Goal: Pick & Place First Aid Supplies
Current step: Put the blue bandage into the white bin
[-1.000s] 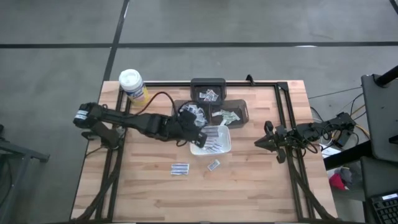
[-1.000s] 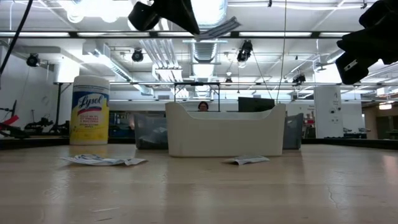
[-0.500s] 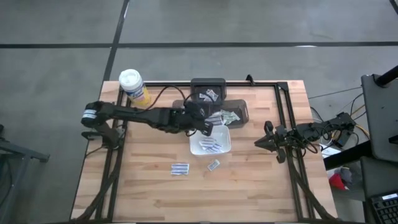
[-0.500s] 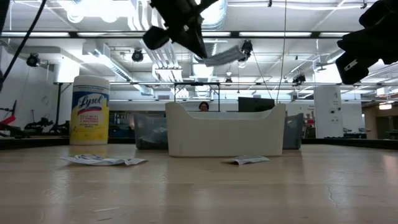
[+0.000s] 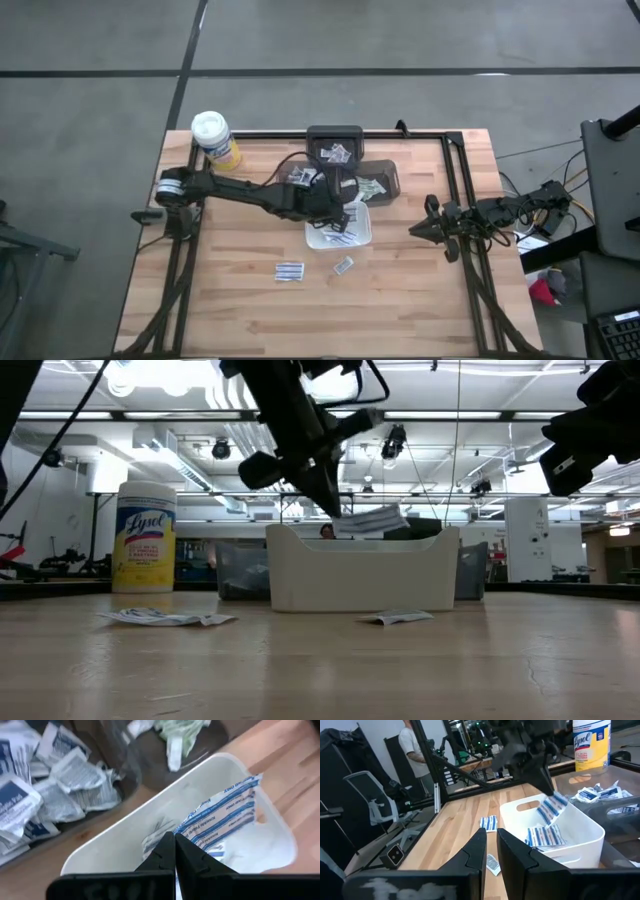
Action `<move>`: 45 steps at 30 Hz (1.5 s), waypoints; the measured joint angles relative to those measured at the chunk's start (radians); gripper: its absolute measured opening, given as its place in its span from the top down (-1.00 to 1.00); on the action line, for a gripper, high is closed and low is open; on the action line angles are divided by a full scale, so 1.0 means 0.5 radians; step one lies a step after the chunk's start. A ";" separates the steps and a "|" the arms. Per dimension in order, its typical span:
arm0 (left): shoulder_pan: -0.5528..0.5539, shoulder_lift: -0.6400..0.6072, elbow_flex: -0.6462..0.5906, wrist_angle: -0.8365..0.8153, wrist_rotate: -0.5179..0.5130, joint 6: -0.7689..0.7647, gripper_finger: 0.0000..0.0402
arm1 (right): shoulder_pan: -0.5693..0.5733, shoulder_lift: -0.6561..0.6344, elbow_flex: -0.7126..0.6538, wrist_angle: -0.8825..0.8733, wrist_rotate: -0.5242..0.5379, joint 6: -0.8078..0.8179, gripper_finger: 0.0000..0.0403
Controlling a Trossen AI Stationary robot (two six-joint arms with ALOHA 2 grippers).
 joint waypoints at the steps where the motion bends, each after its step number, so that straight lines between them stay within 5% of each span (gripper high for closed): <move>1: -0.001 0.016 0.000 -0.012 0.012 -0.013 1.00 | 0.000 0.000 0.000 0.000 0.000 0.000 0.79; 35: -0.027 0.184 -0.099 -0.060 0.133 -0.094 0.99 | 0.000 0.002 0.000 0.000 0.000 -0.008 0.79; 45: -0.027 0.127 -0.086 -0.059 0.153 -0.066 0.48 | 0.000 0.001 0.000 0.000 0.000 -0.006 0.79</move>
